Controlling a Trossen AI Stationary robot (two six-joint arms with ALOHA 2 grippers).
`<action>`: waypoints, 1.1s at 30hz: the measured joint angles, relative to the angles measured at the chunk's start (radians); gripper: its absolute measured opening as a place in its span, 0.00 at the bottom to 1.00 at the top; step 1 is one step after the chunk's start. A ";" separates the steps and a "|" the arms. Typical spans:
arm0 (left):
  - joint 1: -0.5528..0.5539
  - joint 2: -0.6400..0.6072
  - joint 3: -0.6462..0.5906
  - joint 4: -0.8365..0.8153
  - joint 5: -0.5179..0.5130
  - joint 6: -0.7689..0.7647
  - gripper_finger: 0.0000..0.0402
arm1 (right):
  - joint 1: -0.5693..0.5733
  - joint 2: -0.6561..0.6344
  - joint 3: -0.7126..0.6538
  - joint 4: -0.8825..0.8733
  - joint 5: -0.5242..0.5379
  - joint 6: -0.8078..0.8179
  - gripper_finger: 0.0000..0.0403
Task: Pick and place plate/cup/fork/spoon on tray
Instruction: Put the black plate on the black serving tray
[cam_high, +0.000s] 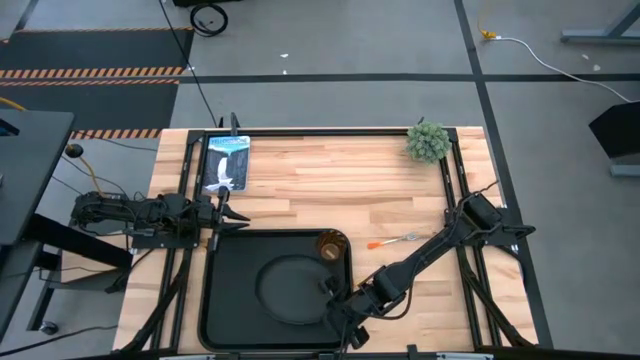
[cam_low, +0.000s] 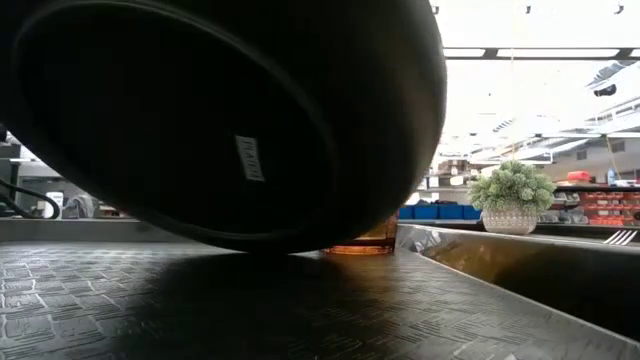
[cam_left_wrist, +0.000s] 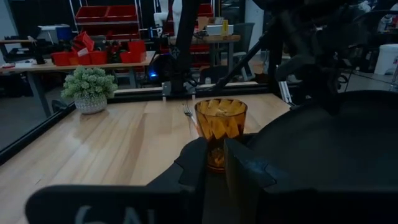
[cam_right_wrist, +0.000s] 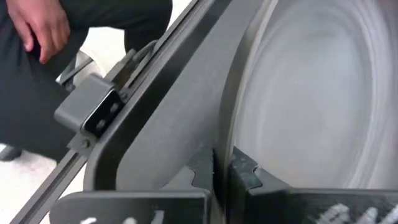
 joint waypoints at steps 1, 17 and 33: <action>0.000 0.000 0.000 0.000 0.000 0.000 0.16 | 0.004 0.000 0.000 -0.007 0.000 0.006 0.04; 0.000 0.000 0.000 0.000 0.000 0.000 0.16 | 0.016 0.000 0.000 -0.056 0.023 0.050 0.04; 0.000 0.000 0.000 0.000 0.000 0.000 0.16 | 0.016 0.000 0.000 -0.021 0.018 -0.009 0.07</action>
